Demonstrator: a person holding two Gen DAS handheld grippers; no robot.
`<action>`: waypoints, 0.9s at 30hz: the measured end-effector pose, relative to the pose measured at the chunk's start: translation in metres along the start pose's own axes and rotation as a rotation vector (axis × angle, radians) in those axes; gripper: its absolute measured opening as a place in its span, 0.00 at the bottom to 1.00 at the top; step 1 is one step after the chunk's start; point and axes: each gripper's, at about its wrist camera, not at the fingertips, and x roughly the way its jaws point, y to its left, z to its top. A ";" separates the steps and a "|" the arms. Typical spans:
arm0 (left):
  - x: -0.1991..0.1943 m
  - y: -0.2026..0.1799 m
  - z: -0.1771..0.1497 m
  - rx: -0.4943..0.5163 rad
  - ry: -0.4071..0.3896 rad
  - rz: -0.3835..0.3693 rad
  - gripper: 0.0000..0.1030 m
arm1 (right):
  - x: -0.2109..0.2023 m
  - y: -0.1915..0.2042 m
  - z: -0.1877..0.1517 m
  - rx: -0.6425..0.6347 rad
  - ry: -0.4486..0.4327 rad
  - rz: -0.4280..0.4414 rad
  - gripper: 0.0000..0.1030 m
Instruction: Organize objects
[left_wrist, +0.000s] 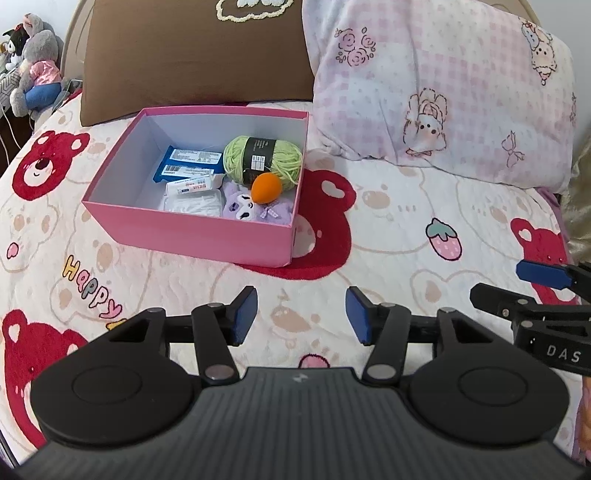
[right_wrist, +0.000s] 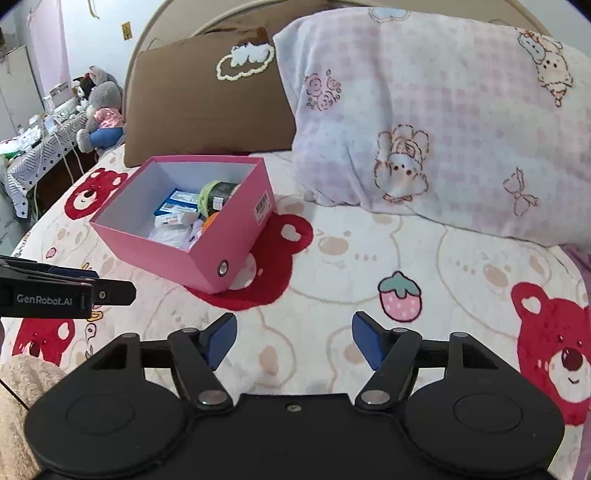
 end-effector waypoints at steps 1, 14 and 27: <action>-0.001 0.000 0.000 0.000 0.001 0.001 0.54 | -0.001 0.000 -0.001 0.005 0.004 -0.006 0.74; -0.021 -0.010 -0.002 0.039 -0.002 0.008 0.80 | -0.026 0.001 -0.001 0.065 0.062 -0.076 0.88; -0.022 -0.018 -0.002 0.044 0.080 0.045 0.95 | -0.036 0.000 -0.004 0.108 0.082 -0.085 0.88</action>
